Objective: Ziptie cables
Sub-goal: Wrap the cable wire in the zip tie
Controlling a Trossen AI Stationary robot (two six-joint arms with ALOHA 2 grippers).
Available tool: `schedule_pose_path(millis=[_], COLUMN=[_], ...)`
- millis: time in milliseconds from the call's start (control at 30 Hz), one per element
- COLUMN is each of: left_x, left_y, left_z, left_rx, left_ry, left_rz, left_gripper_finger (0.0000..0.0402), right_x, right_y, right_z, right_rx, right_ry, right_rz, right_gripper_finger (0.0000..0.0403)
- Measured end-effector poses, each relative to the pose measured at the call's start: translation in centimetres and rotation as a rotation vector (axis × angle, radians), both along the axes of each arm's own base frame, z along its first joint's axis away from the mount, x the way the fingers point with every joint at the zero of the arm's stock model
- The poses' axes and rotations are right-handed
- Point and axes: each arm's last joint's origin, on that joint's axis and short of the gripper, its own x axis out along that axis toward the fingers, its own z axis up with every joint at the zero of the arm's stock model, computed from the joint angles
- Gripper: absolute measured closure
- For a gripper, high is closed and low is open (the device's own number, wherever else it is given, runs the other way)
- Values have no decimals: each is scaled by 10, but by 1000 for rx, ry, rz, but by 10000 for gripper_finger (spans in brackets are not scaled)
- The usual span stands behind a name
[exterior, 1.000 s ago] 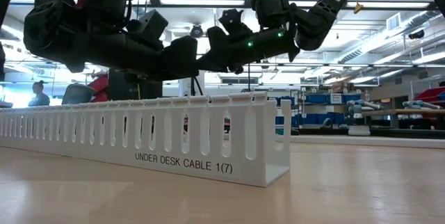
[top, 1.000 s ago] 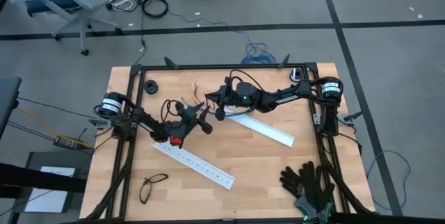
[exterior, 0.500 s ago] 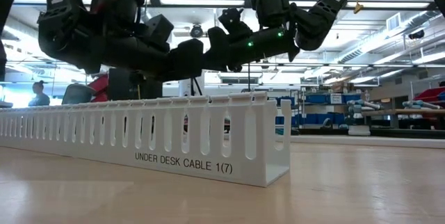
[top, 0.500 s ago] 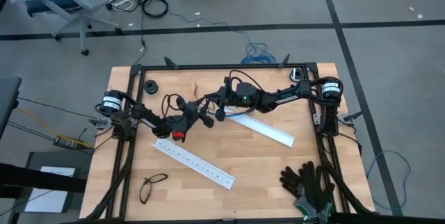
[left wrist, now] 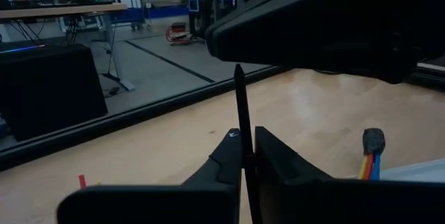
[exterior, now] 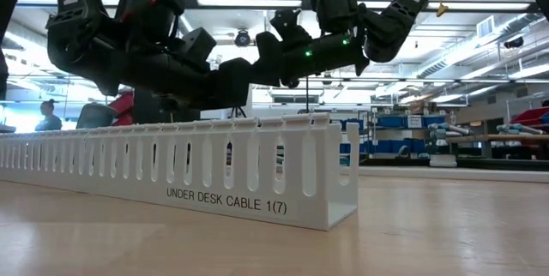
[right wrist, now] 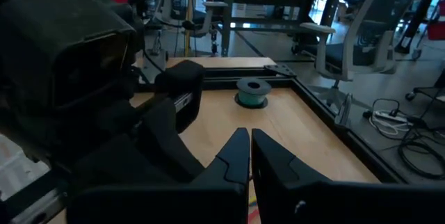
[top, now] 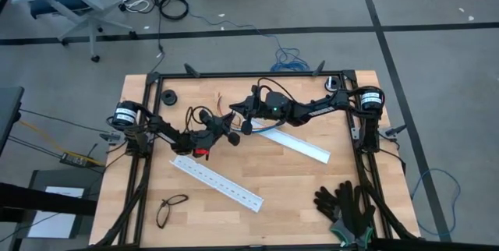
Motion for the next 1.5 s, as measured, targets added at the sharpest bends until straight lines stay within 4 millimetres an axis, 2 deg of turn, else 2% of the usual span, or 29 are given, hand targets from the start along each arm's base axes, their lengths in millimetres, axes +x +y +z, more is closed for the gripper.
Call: schedule_pose_path(millis=[200, 367, 633, 767, 900, 1067, 1300, 1500], left_x=[0, -3, -21, -30, -34, -34, -34, -33], left_y=[0, -2, -5, -5, -6, -7, -7, -7], left_z=[-2, -10, -20, -19, -20, -20, -20, -18], left_rx=[15, -1, -35, -22, -24, -30, -31, -30], left_ry=[44, 96, 94, 51, 46, 44, 41, 21], left_rz=[-8, -123, -321, -376, -420, -450, -461, -476], left_gripper_finger=[400, 401, 401, 401, 401, 401, 401, 401], right_x=[-3, -9, -26, -30, -26, -16, -10, -9], right_y=[-6, -13, -21, -26, -24, -16, 0, 1], right_z=[-11, -13, 6, -1, -20, -24, -21, -19], right_rx=[59, 18, 9, 94, 131, 96, 38, 7], right_ry=[104, 202, 288, 321, 353, 284, 237, 223], right_rz=[-33, -26, 230, 336, 409, 441, 487, 465], right_gripper_finger=[402, 397, 395, 396, 381, 345, 302, 308])
